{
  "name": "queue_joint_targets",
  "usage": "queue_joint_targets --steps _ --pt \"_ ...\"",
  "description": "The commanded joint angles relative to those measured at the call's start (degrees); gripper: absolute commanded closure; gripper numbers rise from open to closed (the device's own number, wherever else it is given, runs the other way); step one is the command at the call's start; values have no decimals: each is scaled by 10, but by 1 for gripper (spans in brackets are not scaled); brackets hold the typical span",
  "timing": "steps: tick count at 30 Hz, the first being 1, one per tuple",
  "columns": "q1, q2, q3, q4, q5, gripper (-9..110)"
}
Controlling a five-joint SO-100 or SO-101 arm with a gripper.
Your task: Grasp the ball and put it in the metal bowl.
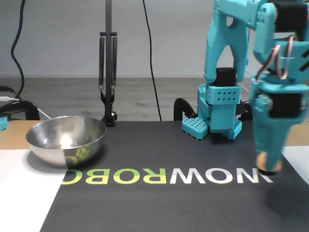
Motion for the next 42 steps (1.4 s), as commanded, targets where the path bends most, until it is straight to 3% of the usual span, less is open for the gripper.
queue_joint_targets --steps 1,42 --pt "-1 31 -25 3 2 67" --pt "194 31 -25 -4 -4 66"
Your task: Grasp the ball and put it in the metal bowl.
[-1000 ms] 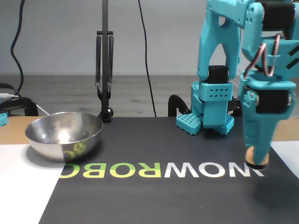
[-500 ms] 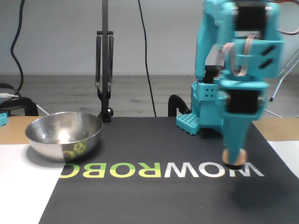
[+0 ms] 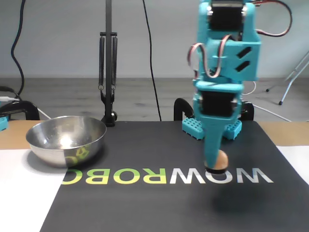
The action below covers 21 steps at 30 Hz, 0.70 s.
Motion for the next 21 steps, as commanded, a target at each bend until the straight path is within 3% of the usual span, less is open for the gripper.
queue_joint_targets --steps 1,21 --pt "18 31 -23 -5 -4 66" --pt "112 31 -41 0 -4 66"
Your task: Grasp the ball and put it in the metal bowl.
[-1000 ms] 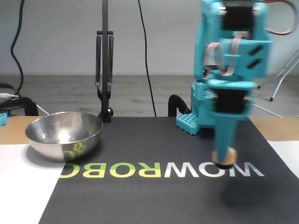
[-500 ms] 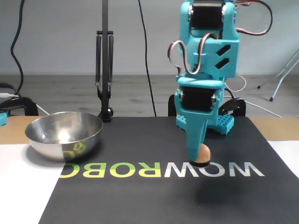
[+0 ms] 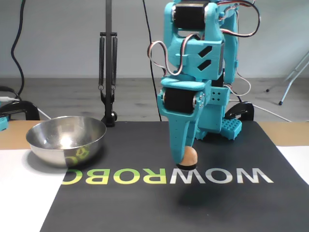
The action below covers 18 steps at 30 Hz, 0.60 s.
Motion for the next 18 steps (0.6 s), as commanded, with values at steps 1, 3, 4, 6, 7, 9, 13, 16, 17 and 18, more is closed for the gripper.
queue_joint_targets --steps 1,3,4,6,7,9,13,16,17,18 --pt "15 31 -39 2 -4 66" --pt "22 31 -49 2 -4 66" --pt "23 31 -54 2 -4 66" --pt "31 31 -58 2 -4 66" --pt "33 31 -59 2 -4 66" --pt "41 31 -64 7 -4 66" --pt "45 31 -98 53 -4 66" --pt "55 31 -127 82 -4 66" --pt "58 31 -138 89 -4 66" --pt "62 31 -148 95 -4 66"
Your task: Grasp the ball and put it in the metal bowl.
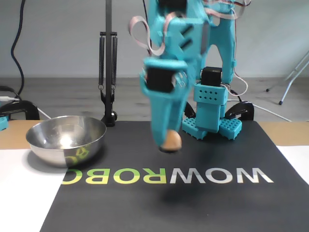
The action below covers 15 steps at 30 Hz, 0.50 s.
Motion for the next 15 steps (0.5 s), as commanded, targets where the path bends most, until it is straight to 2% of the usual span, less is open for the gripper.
queue_joint_targets --steps 1,15 --pt "8 31 -47 16 0 66" --pt "72 25 -81 27 0 66"
